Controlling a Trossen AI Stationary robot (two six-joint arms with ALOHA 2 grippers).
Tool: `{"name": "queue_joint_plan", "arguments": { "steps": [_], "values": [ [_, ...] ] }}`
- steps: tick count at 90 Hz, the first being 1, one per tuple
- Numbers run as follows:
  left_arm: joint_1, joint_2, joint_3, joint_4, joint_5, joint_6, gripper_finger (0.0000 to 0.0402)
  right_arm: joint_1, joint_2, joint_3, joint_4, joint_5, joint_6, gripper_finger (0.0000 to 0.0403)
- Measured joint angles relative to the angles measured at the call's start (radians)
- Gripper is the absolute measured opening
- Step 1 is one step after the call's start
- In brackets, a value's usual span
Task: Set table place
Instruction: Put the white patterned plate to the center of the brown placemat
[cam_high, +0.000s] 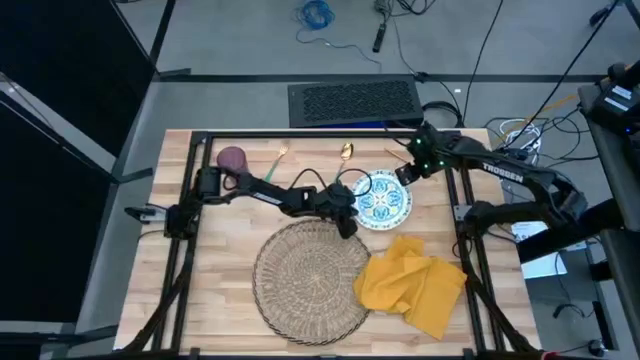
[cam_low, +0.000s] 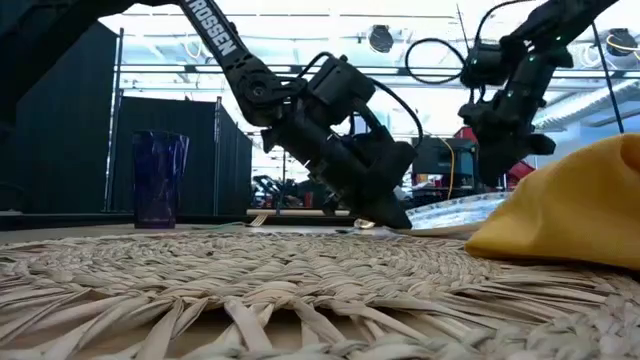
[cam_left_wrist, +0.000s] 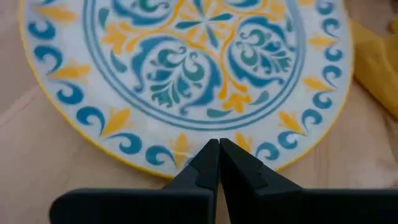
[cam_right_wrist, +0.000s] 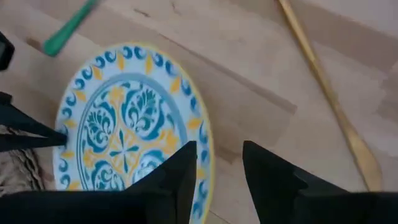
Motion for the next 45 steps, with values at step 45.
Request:
{"name": "queue_joint_plan", "arguments": {
  "steps": [45],
  "values": [
    [0.001, 0.002, -0.002, -0.001, 0.007, 0.009, 0.0, -0.002, 0.082, 0.0, 0.021, -0.005, -0.005, 0.0236]
  ]
}}
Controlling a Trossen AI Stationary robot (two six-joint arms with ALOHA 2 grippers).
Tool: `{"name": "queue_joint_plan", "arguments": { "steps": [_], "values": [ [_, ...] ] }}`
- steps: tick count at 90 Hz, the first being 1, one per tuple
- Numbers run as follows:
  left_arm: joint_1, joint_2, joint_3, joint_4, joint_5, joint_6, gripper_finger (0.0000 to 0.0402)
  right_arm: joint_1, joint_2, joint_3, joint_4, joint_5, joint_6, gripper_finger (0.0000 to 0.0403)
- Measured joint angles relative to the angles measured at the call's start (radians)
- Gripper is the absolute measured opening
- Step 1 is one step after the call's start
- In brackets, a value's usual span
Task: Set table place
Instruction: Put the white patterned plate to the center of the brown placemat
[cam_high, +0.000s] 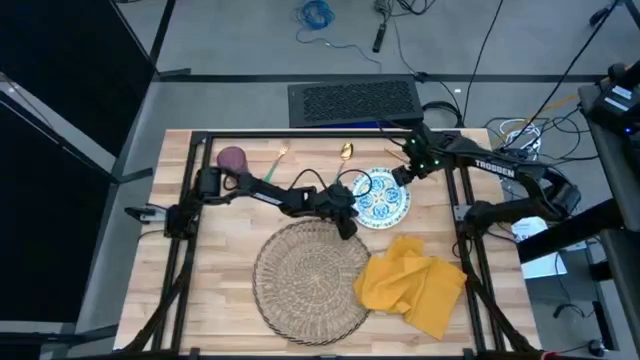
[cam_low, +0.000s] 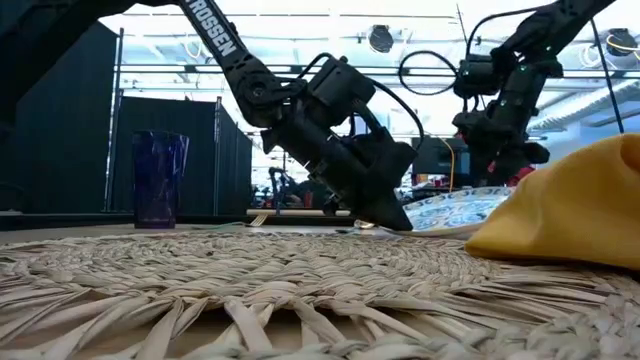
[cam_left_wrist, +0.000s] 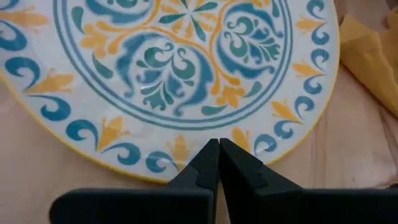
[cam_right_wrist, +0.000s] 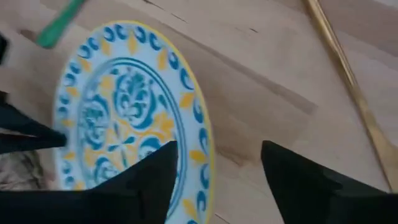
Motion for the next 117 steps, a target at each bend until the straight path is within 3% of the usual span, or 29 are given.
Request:
{"name": "queue_joint_plan", "arguments": {
  "steps": [18, 34, 43, 61, 74, 106, 117],
  "values": [
    [0.0, 0.0, 0.0, 0.0, 0.001, 0.0, 0.0, 0.013, 0.096, -0.012, 0.033, -0.064, -0.003, 0.0247],
    [0.0, 0.0, 0.0, 0.001, 0.001, 0.001, 0.0, 0.037, 0.161, -0.027, 0.098, -0.135, -0.018, 0.0227],
    [0.001, 0.0, 0.0, 0.0, 0.005, 0.002, 0.0, 0.046, 0.181, -0.027, 0.094, -0.141, -0.041, 0.0181],
    [0.001, 0.001, -0.003, -0.008, 0.012, 0.002, 0.0, 0.034, 0.154, -0.019, 0.111, -0.221, -0.067, 0.0043],
    [0.0, 0.001, -0.003, 0.002, 0.015, 0.002, 0.0, 0.016, 0.115, -0.026, 0.119, -0.279, -0.076, 0.0029],
    [0.0, -0.01, 0.001, 0.131, -0.02, 0.058, 0.0, 0.015, 0.008, -0.029, 0.062, -0.267, -0.08, 0.0011],
    [-0.002, -0.08, 0.007, 0.194, -0.027, 0.088, 0.0, 0.006, -0.022, -0.029, 0.032, -0.255, -0.086, 0.0011]
  ]
}}
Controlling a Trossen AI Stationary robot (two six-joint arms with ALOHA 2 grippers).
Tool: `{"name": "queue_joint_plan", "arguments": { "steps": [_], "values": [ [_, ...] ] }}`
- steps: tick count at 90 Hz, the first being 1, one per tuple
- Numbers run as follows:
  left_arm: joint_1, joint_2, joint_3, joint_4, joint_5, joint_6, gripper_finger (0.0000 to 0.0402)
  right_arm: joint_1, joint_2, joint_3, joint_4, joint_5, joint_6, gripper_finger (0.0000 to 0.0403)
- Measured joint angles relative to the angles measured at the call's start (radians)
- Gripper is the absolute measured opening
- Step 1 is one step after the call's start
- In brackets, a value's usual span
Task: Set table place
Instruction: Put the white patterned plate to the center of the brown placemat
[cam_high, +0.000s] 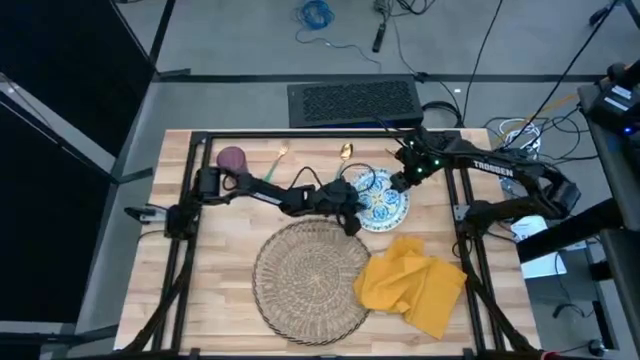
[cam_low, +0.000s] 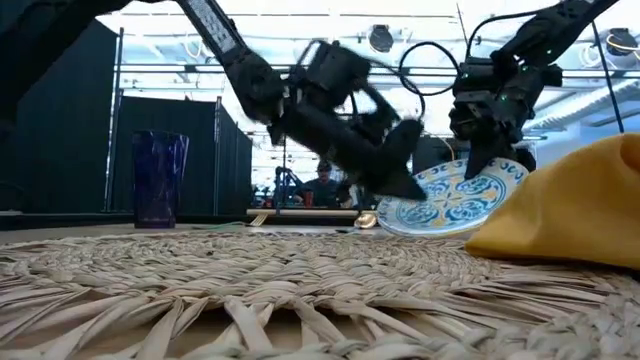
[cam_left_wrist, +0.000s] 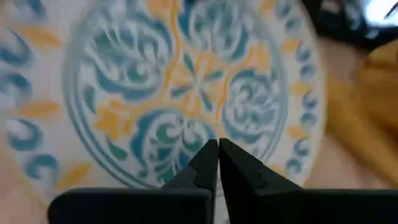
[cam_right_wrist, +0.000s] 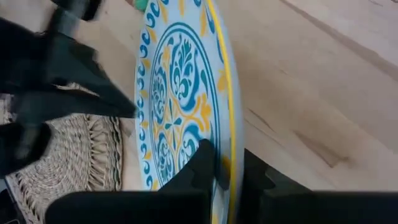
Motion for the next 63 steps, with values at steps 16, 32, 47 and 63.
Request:
{"name": "queue_joint_plan", "arguments": {
  "steps": [16, 32, 47, 63],
  "values": [
    [0.0, -0.158, 0.002, -0.012, -0.001, 0.097, 0.0, -0.008, -0.033, -0.002, -0.01, 0.012, -0.012, 0.0011],
    [-0.008, -0.346, -0.008, -0.121, -0.072, 0.222, 0.0, -0.007, -0.114, 0.002, -0.032, 0.029, -0.023, 0.0],
    [-0.011, -0.439, -0.044, -0.247, -0.123, 0.258, 0.0, -0.007, -0.23, 0.051, -0.074, 0.025, -0.025, 0.0001],
    [-0.013, -0.479, -0.047, -0.36, -0.132, 0.257, 0.0, -0.007, -0.343, 0.088, -0.089, -0.025, 0.024, 0.0001]
  ]
}}
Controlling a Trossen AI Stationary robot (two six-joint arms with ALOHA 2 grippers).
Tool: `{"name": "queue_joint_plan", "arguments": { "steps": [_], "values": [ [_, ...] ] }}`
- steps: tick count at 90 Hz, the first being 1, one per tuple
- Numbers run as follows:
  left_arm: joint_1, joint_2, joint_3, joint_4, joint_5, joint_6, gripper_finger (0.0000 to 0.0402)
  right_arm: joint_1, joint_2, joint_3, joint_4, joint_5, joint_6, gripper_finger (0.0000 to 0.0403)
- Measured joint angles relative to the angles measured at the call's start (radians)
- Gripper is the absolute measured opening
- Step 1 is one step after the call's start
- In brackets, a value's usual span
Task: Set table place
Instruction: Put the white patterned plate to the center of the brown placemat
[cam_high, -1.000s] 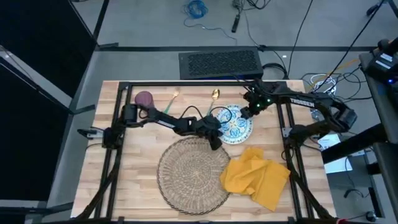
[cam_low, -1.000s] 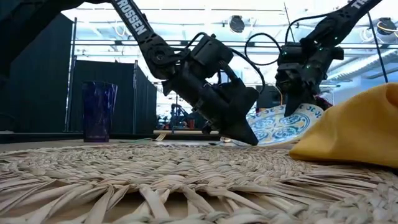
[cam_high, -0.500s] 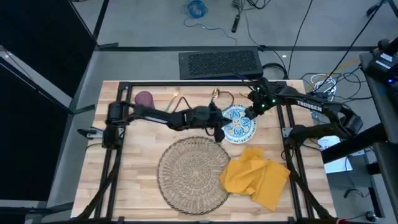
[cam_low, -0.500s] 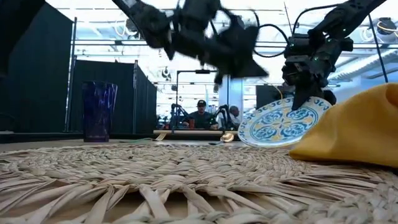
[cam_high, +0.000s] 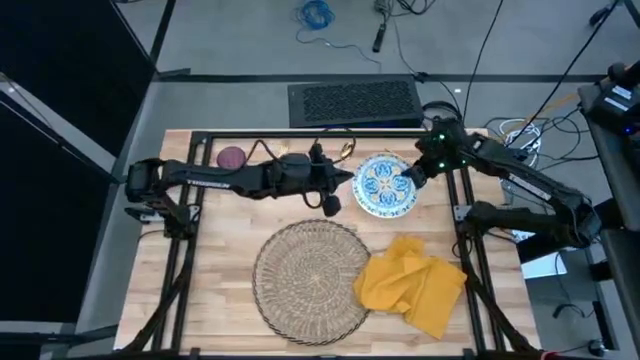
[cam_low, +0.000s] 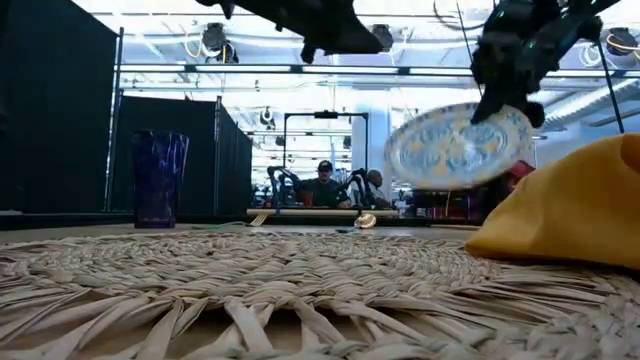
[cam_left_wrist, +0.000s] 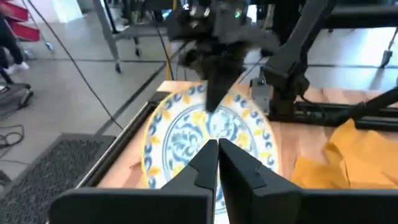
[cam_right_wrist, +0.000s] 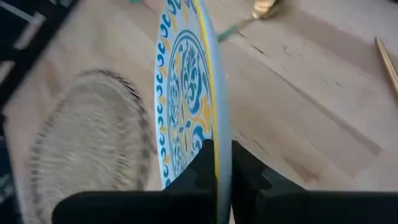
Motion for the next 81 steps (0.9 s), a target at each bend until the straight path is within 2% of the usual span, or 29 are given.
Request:
{"name": "queue_joint_plan", "arguments": {
  "steps": [17, 33, 45, 59, 69, 81],
  "values": [
    [-0.019, -0.03, 0.0, -0.129, -0.038, 0.019, 0.0, 0.007, -0.096, 0.008, 0.003, -0.085, 0.105, 0.0001],
    [-0.109, -0.118, 0.0, -0.221, -0.224, 0.112, 0.0, 0.097, -0.154, -0.003, 0.013, -0.1, 0.206, 0.0001],
    [-0.17, -0.241, -0.06, -0.239, -0.34, 0.14, 0.0, 0.236, -0.172, -0.052, 0.085, -0.028, 0.304, 0.0001],
    [-0.202, -0.434, -0.205, -0.239, -0.416, 0.066, 0.0, 0.449, -0.155, -0.154, 0.378, 0.075, 0.462, 0.0001],
    [-0.223, -0.554, -0.296, -0.233, -0.446, -0.004, 0.0, 0.579, -0.09, -0.208, 0.577, 0.146, 0.552, 0.0001],
    [-0.258, -0.636, -0.368, -0.234, -0.484, -0.05, 0.0, 0.694, 0.044, -0.225, 0.706, 0.242, 0.614, 0.0001]
  ]
}}
